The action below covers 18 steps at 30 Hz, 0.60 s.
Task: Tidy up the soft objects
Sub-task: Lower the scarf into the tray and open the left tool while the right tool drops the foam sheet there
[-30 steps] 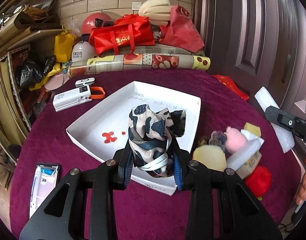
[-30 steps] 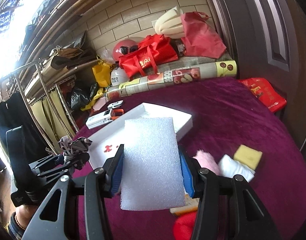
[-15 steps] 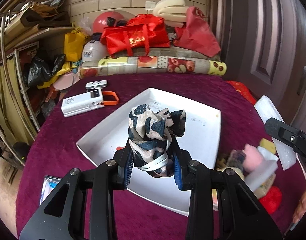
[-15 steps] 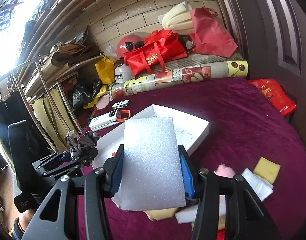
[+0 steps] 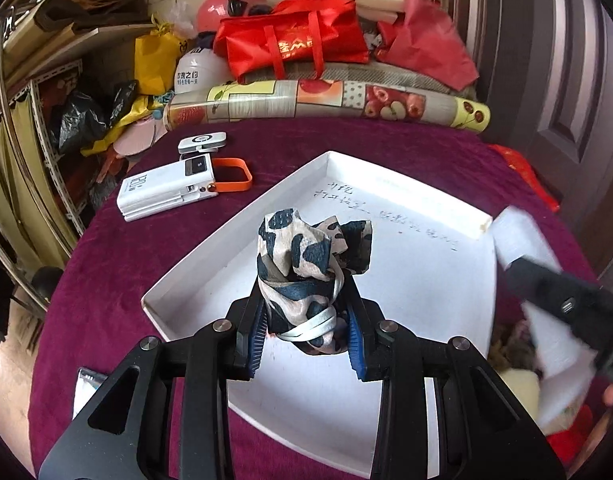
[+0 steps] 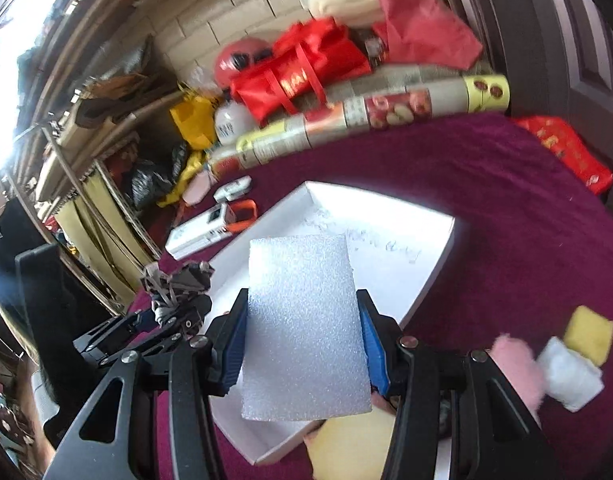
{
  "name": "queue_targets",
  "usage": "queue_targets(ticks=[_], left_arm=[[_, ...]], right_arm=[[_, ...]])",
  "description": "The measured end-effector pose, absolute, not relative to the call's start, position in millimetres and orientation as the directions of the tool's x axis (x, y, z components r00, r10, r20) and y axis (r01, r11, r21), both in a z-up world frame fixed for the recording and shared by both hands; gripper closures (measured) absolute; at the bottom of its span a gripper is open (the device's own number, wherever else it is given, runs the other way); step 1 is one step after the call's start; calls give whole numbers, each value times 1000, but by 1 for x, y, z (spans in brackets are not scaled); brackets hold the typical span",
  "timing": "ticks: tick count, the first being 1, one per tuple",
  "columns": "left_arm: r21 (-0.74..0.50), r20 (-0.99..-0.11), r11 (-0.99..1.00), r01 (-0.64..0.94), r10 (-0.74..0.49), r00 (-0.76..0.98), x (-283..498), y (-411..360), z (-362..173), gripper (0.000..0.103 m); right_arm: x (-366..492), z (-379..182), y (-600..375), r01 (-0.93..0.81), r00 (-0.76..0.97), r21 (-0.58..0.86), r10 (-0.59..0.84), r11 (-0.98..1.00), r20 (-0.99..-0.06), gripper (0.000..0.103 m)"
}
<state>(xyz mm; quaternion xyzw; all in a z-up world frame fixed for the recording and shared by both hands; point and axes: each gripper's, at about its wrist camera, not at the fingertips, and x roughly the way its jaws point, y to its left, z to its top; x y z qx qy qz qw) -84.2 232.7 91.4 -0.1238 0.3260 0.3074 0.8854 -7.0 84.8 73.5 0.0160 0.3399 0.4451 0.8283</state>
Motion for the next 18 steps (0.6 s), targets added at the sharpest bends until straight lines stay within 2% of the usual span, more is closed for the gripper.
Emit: queue_targets(ticks=[7,9,10,12,13,14,15,16,18], left_arm=[[-8,-700,755,-656,464,543,-68,248,69,69],[4,-704,750,-661,471,531,-65,249,65,65],[2,-706,747,-665,472,528,-64,251,63,61],[-8,-705,739,-674,474,528,-64,252,62,42],[1,-697,728,-686,493,521,-65,252,62,23],[12,-686,719,-695,511,517,-66,253,63,10],[23,-671,702,-712,539,509,-69,253,64,5],[21,-654,691,-723,556,513,-72,254,66,0],[-9,-639,681,-732,559,528,-78,258,69,0]], right_arm=[[14,43,114,-671,334,363,701,647,-630,53],[16,38,119,-664,340,355,689,658,-640,53],[17,36,121,-661,342,353,685,662,-643,53],[17,34,123,-659,345,350,681,666,-646,52],[17,33,124,-658,350,345,677,669,-647,52],[16,32,124,-657,352,343,676,671,-647,47],[17,32,123,-651,352,356,682,671,-641,26],[19,32,122,-639,355,366,681,677,-640,18],[22,32,115,-620,379,379,685,687,-622,3]])
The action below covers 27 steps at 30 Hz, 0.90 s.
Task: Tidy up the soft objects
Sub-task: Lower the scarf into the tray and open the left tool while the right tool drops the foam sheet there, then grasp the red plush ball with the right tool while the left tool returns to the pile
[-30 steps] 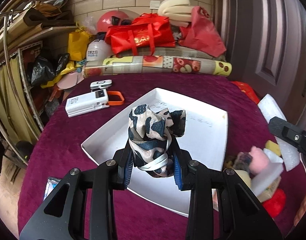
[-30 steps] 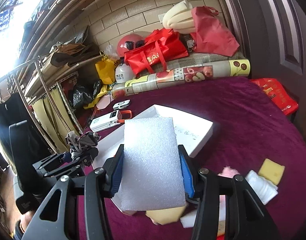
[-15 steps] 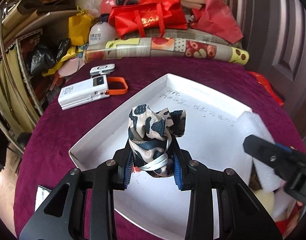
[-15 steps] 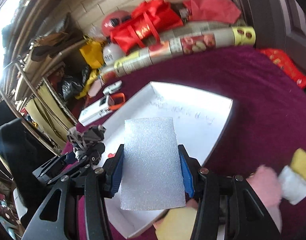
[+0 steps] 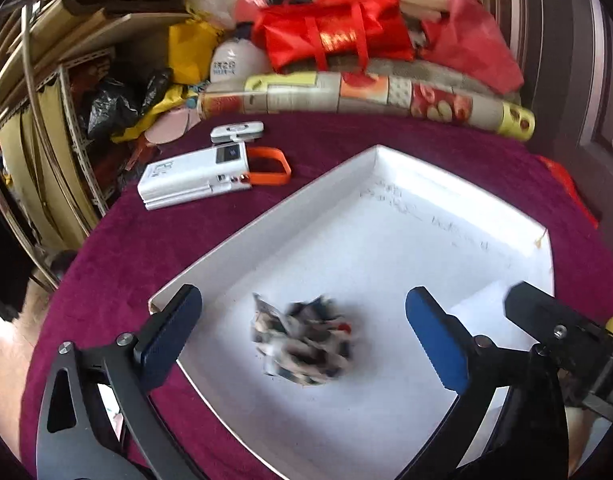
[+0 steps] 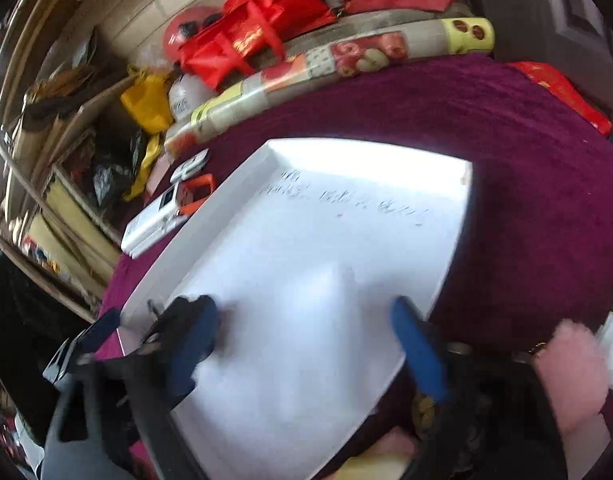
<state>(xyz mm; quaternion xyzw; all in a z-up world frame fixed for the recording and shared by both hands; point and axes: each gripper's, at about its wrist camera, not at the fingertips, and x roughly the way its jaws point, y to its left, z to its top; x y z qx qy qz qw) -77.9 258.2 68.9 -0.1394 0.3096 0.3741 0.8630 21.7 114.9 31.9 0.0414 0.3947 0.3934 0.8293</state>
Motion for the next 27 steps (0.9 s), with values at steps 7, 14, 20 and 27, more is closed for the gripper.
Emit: queue_targets(ticks=[7,14,20,27], left_arm=[[-48,-610,666,-744,570,550,-91,255,81,0],[-68,-582,670,-739,575,575,-106,237,90,0],[-91,-515,710,-699,567,643,-129,210,106,0],[-107,-428,784,-611,518,740,-159,183,134,0]], right_arm=[[16,39,94,-597,425,404,700,693,-574,0],[2,59,72,-606,467,439,743,663,-479,0],[-18,87,35,-638,513,451,782,624,-355,0],[-49,128,-39,-696,615,367,776,617,-139,0]])
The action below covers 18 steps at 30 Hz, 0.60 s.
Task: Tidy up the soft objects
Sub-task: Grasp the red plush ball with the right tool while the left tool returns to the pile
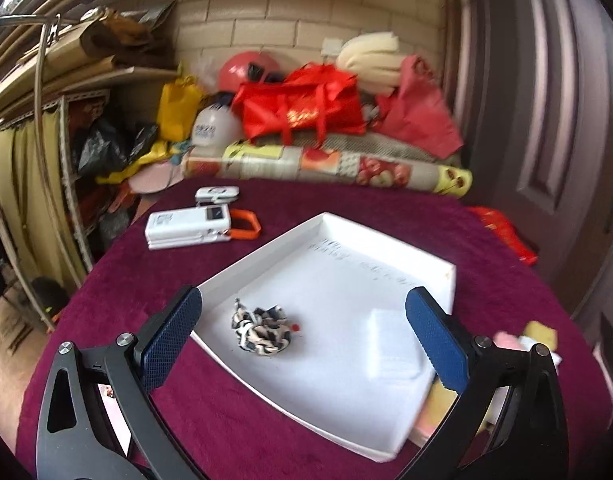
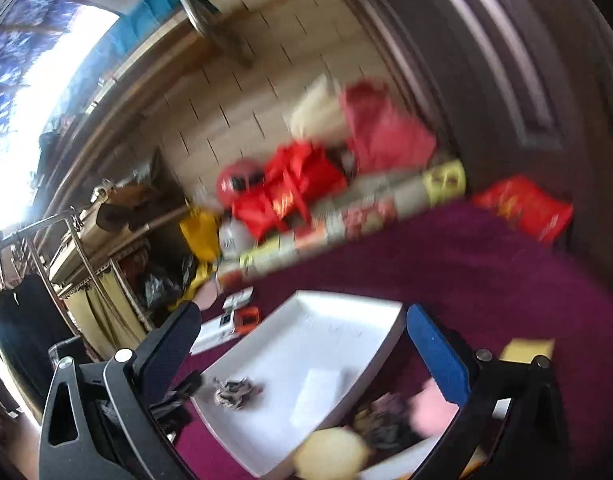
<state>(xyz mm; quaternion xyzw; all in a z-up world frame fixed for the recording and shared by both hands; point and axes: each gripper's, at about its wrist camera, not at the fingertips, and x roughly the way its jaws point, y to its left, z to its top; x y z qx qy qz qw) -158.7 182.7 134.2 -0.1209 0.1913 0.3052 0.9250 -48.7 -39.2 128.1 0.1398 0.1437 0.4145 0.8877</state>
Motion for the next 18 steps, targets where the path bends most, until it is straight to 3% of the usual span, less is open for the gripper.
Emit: queue_targets(ticks=[3,9,11,14,18], left_arm=[[-101,-398,815,-571,493,774,-170,172,138,0],[-74,-407,871,-485,418,812,-166,152,128,0],[-77,-432,895,-439,367,824,-161,145,120,0],[-81,-478,934,-347,269,836,-155,132,108,0],[-47,-537,964,-261,196,821,-143,112,92,0]], right_arm=[[-55,134,-76,-642,717,306,692,703,-84,0],[-35,114,-118,-596,741,287,652,750,-163,0],[-30,97,-124,-566,756,264,620,781,-211,0],[-30,68,-118,-617,683,175,633,767,-366,0],[-50,27,-86,-724,596,-28,606,689,-527,0]])
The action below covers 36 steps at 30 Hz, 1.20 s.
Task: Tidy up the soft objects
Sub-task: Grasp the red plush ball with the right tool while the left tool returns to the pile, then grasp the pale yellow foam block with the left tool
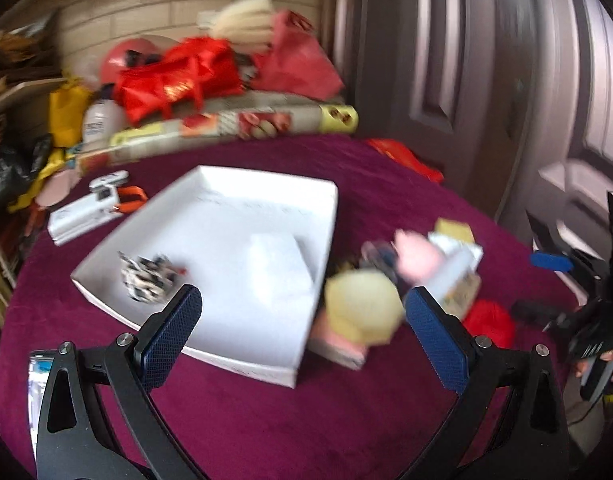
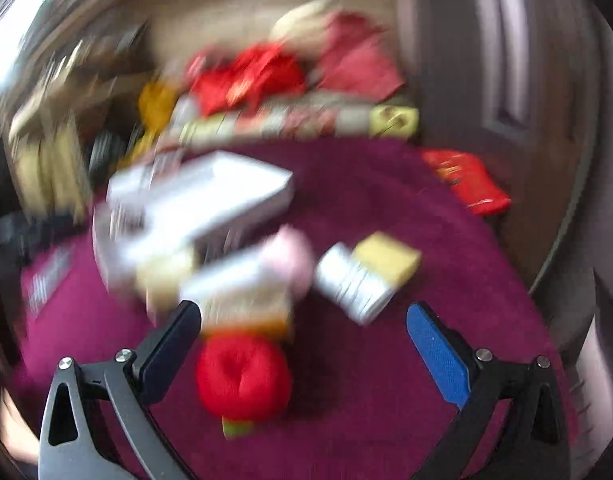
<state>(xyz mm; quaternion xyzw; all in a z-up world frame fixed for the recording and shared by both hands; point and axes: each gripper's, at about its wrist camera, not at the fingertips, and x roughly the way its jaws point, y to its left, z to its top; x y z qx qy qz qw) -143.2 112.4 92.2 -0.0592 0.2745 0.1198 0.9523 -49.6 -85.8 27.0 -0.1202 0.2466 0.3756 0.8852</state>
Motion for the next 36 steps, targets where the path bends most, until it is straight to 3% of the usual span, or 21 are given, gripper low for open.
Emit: queue_targets(ticks=[3,7,10,11,22,31,36], left_arm=[[-47,-581,973,-228,159,798,-132,104,81,0],[-8,-626,982,-187,141,767,-119,94,69,0],[35,-637,989,-143,132,759,-111,85,64,0],[47,-638,990,-133,132,759,-108,84,63,0],[118,-675,986,-121,169,718,-71,88,54,3],[176,-694,982,-67,172,699,-62,66,44,3],[177,-693,982,-62,169,701,-65,64,45,11]], right_arm=[[-55,11,-66,-758,564,-70,597,648,-571,0],[-43,-2,-53,-770,494,9,605,638,-625,1],[-38,-16,-51,-779,458,13,583,627,-671,23],[-40,-21,-52,-786,443,17,583,617,-681,42],[-19,-26,-97,-694,373,320,702,645,-606,43],[-13,-26,-97,-685,349,371,730,627,-588,42],[-11,-26,-98,-681,346,382,734,625,-584,42]])
